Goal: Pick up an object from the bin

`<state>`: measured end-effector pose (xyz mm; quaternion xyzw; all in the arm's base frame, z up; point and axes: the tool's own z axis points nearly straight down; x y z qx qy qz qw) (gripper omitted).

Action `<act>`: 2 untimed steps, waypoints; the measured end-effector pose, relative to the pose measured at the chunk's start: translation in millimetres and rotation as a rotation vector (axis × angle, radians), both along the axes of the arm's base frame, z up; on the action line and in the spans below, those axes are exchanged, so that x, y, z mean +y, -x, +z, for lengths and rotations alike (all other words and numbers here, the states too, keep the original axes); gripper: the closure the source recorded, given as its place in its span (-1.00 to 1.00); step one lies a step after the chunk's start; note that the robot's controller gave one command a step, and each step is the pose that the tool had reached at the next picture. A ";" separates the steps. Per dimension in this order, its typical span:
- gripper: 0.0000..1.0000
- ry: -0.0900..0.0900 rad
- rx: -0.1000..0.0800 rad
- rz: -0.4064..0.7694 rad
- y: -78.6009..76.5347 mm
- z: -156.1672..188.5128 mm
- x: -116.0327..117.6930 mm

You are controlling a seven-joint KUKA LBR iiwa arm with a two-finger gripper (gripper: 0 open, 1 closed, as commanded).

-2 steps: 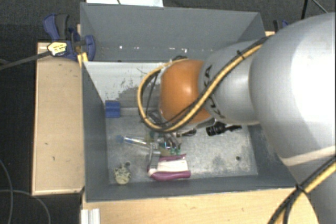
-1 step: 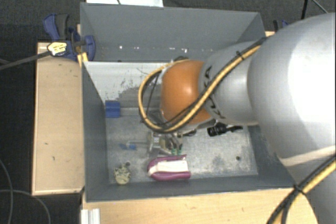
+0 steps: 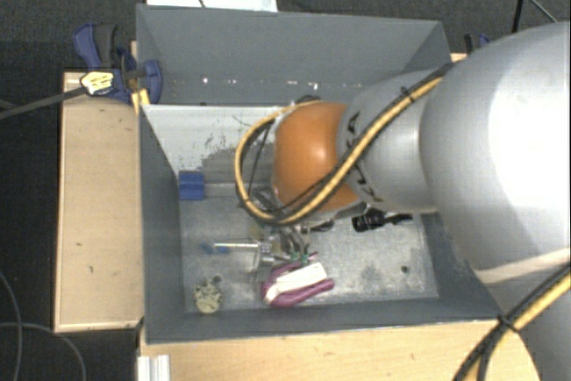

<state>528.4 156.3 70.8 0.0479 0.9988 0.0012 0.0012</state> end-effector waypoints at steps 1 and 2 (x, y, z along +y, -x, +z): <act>1.00 0.001 0.001 -0.004 0.4 -0.5 -0.3; 1.00 0.000 -0.002 0.015 16.0 43.0 3.4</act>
Offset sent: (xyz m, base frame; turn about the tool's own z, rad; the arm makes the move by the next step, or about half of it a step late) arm 0.0000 0.0000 0.0000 0.0000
